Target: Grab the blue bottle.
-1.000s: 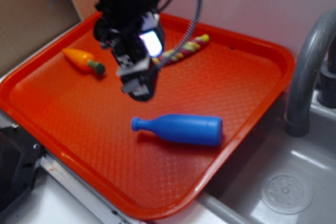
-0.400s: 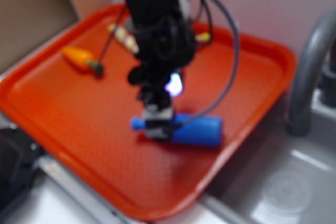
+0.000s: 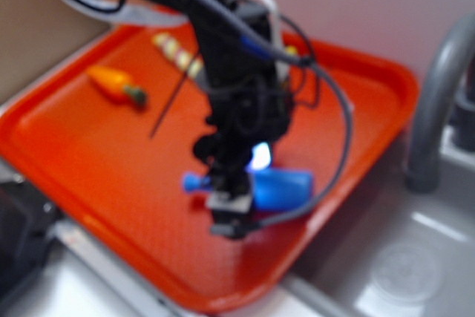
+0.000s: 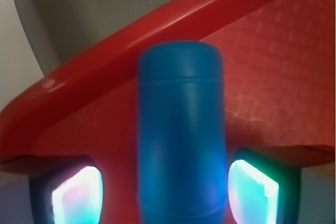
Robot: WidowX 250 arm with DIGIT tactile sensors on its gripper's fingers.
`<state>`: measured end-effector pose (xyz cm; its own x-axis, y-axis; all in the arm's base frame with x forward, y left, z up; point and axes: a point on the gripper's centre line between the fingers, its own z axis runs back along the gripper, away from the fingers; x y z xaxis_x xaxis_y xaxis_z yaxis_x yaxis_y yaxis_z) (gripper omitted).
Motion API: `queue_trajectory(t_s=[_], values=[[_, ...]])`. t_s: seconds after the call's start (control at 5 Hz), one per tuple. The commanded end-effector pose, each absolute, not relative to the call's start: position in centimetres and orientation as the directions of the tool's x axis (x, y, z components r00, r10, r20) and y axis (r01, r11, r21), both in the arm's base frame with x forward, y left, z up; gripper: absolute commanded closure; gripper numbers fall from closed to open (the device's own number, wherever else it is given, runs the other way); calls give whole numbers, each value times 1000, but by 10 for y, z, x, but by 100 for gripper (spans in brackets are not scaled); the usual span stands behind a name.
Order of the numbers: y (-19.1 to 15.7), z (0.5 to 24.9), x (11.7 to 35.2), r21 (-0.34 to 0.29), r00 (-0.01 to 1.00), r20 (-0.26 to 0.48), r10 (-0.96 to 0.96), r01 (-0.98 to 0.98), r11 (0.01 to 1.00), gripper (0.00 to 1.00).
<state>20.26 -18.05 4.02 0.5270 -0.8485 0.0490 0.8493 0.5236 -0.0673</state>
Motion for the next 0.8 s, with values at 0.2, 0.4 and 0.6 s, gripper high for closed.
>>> queue_trajectory(t_s=[0.2, 0.4, 0.6], values=[[-191, 25, 195, 12, 542, -59, -838, 840, 543, 0], [-190, 30, 195, 30, 558, -58, -828, 830, 558, 100], [-180, 55, 196, 51, 619, -12, -785, 784, 618, 100]])
